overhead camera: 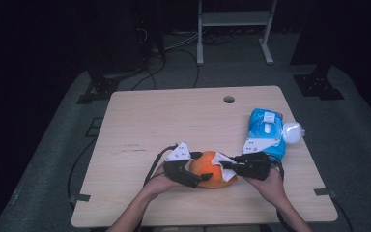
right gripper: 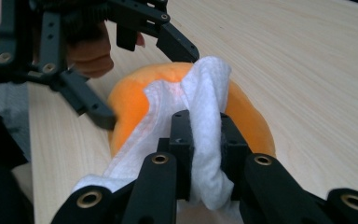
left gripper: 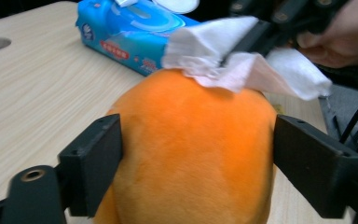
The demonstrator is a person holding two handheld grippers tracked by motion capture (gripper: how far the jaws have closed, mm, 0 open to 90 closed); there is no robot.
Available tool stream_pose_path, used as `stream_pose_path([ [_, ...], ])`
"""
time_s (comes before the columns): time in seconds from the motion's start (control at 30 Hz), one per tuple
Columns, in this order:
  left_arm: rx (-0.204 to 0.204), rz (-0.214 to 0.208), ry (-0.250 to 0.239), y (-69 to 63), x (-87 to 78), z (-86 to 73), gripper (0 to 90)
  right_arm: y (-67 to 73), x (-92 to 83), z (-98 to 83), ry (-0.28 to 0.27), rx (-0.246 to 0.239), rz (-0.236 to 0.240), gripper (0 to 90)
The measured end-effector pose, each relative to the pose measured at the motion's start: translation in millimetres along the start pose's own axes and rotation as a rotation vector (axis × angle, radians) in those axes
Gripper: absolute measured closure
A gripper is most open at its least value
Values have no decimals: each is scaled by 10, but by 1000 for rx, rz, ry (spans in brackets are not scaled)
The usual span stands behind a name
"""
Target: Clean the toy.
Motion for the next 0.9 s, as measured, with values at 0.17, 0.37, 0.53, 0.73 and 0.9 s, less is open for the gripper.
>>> stream_pose_path([
  [0.17,-12,18,36,65,-24,-91,256,-21,-27,-53,20,-17,-21,787],
  [0.37,-70,22,33,156,-81,-167,251,-104,-121,-233,57,34,-34,786],
  [0.53,-123,34,23,214,-78,-189,250,83,-90,-102,14,-20,32,786],
  [0.73,-117,2,4,200,-85,-197,249,45,-61,-105,28,-14,14,785],
  [0.9,3,-7,29,30,-30,-135,250,-161,-113,-176,22,71,-19,785],
])
Point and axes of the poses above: each handheld gripper's, and its own axes: x roughly forward along the jaws, z roughly out of its top, y roughly to its left, the point moved 4 cm from there along x, roughly forward along the jaws
